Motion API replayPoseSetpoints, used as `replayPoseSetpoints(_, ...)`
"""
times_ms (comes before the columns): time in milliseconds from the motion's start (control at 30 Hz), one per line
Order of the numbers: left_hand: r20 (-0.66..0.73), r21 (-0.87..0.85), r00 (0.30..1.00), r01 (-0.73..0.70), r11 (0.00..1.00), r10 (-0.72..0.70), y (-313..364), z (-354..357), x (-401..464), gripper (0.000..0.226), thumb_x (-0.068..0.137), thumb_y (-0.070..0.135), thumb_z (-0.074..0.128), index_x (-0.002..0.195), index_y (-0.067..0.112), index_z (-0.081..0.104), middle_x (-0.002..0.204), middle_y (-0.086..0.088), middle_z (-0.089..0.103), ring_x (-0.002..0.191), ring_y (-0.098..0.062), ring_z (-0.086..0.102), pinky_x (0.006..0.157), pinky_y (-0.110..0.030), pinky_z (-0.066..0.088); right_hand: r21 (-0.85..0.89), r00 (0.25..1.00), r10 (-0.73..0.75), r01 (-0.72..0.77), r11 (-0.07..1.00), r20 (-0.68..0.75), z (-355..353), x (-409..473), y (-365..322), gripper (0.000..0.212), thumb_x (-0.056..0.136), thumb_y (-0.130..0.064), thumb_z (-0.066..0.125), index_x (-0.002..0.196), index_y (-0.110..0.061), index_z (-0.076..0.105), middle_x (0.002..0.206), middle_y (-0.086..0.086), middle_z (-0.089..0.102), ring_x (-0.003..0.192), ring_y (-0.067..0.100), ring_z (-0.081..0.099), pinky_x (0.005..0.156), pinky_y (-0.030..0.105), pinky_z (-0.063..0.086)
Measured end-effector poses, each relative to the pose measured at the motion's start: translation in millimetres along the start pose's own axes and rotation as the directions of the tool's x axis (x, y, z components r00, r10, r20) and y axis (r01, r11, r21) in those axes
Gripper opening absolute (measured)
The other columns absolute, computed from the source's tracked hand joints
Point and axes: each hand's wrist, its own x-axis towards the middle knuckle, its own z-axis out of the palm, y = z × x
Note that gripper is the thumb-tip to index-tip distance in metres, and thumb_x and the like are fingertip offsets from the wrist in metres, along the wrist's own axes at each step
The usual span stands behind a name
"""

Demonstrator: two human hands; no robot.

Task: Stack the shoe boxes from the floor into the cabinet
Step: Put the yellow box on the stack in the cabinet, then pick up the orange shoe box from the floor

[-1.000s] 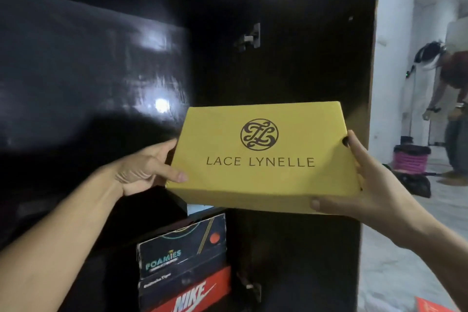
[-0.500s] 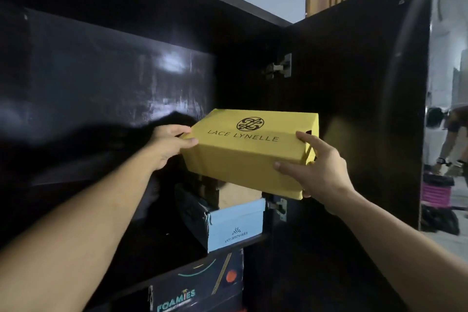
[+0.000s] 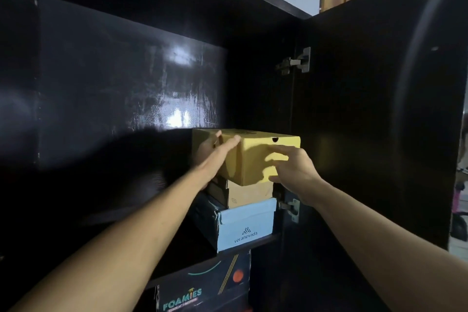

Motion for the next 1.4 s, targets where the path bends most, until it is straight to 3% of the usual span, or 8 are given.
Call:
replayPoseSetpoints(133,0.102,0.297,0.991,-0.113,0.948,0.086,-0.6,6.1,-2.8,0.126,0.05,0.06,0.086,0.152,0.033,0.019,0.162,0.001,0.013,0.147,-0.02,0.018,0.118,-0.043,0.023,-0.27,0.992,-0.084,0.107,0.957,0.095,2.3,15.0,7.0,0.065,0.089,0.007,0.044,0.142,-0.032,0.046,0.135,0.003,0.04,0.112,0.023,0.055,0.07,0.021,0.05)
replayPoseSetpoints(233,0.082,0.342,0.991,-0.124,0.932,0.102,-5.4,4.3,10.4,0.119,0.058,0.036,0.091,0.153,0.027,0.02,0.16,-0.002,0.023,0.145,-0.021,0.024,0.116,-0.036,0.027,-0.326,0.977,-0.025,0.095,0.941,0.213,6.3,26.6,7.7,0.07,0.092,0.006,0.04,0.149,-0.035,0.034,0.129,0.001,0.041,0.087,0.014,0.055,0.049,0.013,0.043)
replayPoseSetpoints(400,-0.011,0.393,0.991,-0.118,0.912,0.134,-15.0,2.2,17.8,0.11,0.063,0.032,0.089,0.152,0.02,0.025,0.147,-0.006,0.046,0.133,-0.023,0.045,0.106,-0.033,0.04,-0.519,0.939,0.01,0.182,0.835,0.345,19.0,41.8,5.0,0.072,0.094,0.003,0.039,0.155,-0.026,0.014,0.155,0.01,0.026,0.131,0.028,0.039,0.081,0.023,0.04)
replayPoseSetpoints(633,-0.069,0.409,0.994,-0.046,0.912,0.081,-29.9,7.9,18.9,0.084,0.07,0.024,0.085,0.142,0.007,0.045,0.137,-0.011,0.057,0.124,-0.024,0.053,0.1,-0.029,0.044,-0.604,0.934,0.016,0.218,0.766,0.357,34.1,53.0,11.4,0.077,0.097,-0.004,0.047,0.155,-0.018,-0.002,0.163,0.009,0.009,0.14,0.032,0.031,0.099,0.032,0.04)
replayPoseSetpoints(867,-0.06,0.407,0.995,-0.049,0.912,0.081,-34.5,10.0,12.4,0.051,0.071,0.02,0.081,0.118,0.01,0.064,0.11,-0.009,0.069,0.107,-0.026,0.063,0.086,-0.035,0.052,-0.559,0.932,0.036,0.186,0.808,0.362,23.1,57.8,16.9,0.078,0.094,0.0,0.046,0.155,-0.026,0.006,0.157,0.01,0.022,0.1,0.028,0.057,0.065,0.03,0.055)
replayPoseSetpoints(1033,-0.226,0.458,0.917,-0.198,0.867,0.329,-33.7,23.0,-17.2,0.034,0.079,0.022,0.067,0.111,0.014,0.06,0.11,-0.006,0.051,0.103,-0.025,0.053,0.079,-0.031,0.042,-0.492,0.938,0.12,0.06,0.868,0.325,5.8,46.8,28.7,0.073,0.091,0.0,0.052,0.152,-0.025,0.022,0.149,0.012,0.038,0.101,0.034,0.064,0.073,0.041,0.062)
replayPoseSetpoints(1233,0.231,0.477,0.95,-0.299,0.827,0.21,-24.0,52.4,-41.6,0.027,0.08,0.026,0.075,0.103,0.015,0.066,0.108,0.0,0.063,0.095,-0.018,0.059,0.079,-0.032,0.053,-0.493,0.932,0.163,0.019,0.87,0.324,-40.2,10.8,34.9,0.059,0.088,-0.007,0.066,0.142,-0.015,0.044,0.124,0.008,0.059,0.096,0.028,0.065,0.068,0.035,0.062)
replayPoseSetpoints(1400,0.617,0.506,0.787,-0.363,0.782,-0.033,-9.5,86.2,-82.8,0.055,0.072,0.045,0.079,0.12,0.021,0.064,0.102,0.011,0.059,0.085,-0.005,0.059,0.07,-0.022,0.046,-0.482,0.919,0.223,-0.042,0.875,0.326,-97.9,-48.4,47.4,0.047,0.089,-0.011,0.067,0.134,-0.013,0.054,0.114,0.013,0.066,0.095,0.025,0.068,0.075,0.043,0.061)
